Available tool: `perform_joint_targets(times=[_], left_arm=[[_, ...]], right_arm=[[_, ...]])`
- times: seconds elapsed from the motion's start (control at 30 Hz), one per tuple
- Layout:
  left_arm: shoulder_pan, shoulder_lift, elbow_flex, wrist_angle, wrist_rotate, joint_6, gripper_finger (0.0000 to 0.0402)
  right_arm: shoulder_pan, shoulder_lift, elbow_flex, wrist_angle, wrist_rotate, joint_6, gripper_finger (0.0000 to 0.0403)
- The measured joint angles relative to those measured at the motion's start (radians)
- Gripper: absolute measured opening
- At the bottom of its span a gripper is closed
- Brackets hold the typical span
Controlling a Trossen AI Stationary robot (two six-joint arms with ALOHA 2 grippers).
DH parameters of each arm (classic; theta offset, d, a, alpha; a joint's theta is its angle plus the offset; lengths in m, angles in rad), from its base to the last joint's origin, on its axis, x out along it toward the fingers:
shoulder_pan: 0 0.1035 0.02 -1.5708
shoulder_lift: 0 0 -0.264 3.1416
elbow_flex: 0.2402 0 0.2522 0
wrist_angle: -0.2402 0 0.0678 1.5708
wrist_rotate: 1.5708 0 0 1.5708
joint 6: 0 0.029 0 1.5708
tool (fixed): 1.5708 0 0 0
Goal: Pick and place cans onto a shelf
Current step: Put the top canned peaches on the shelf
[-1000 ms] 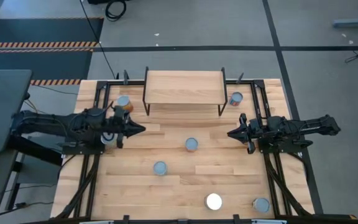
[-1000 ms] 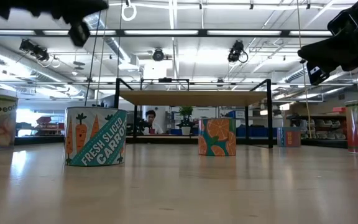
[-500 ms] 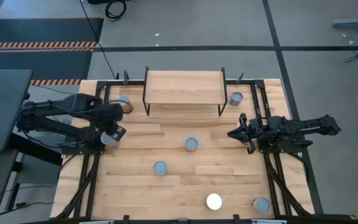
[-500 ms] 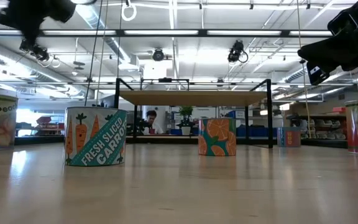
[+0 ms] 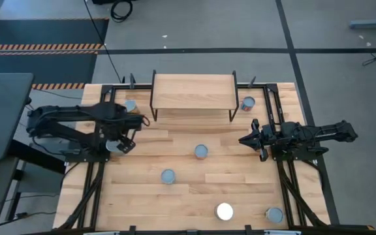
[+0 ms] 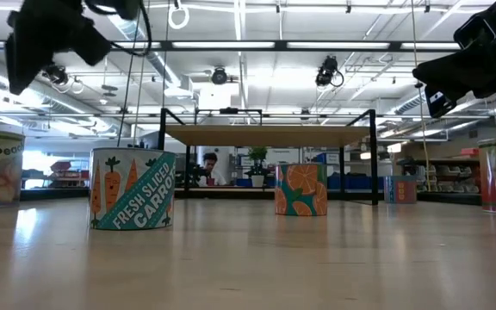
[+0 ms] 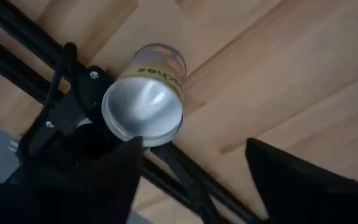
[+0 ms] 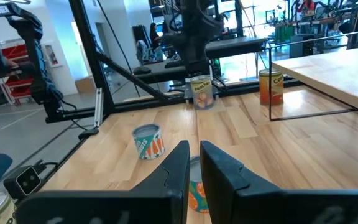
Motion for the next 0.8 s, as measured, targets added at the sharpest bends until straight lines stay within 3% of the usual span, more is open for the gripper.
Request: perform_joint_targets(times=[0.13,0.43,0.6,0.8], left_arm=[[0.044,0.088,0.0,-0.001,0.001,0.112,0.035],[0.104,0.276,0.0,0.0,-0.008,0.317,0.0356],[0.124,0.354,0.0,0.0,-0.042,0.316,0.0356],[0.098,0.39,0.0,0.0,-0.032,0.184,0.0357]], right_arm=[[0.0,0.0,0.0,0.0,0.0,0.0,0.0044],[0.0,0.0,0.0,0.002,0.0,0.0,0.0044],[0.0,0.0,0.0,0.008,0.0,0.0,0.0044],[0.0,0.0,0.0,0.008,0.0,0.0,0.0044]])
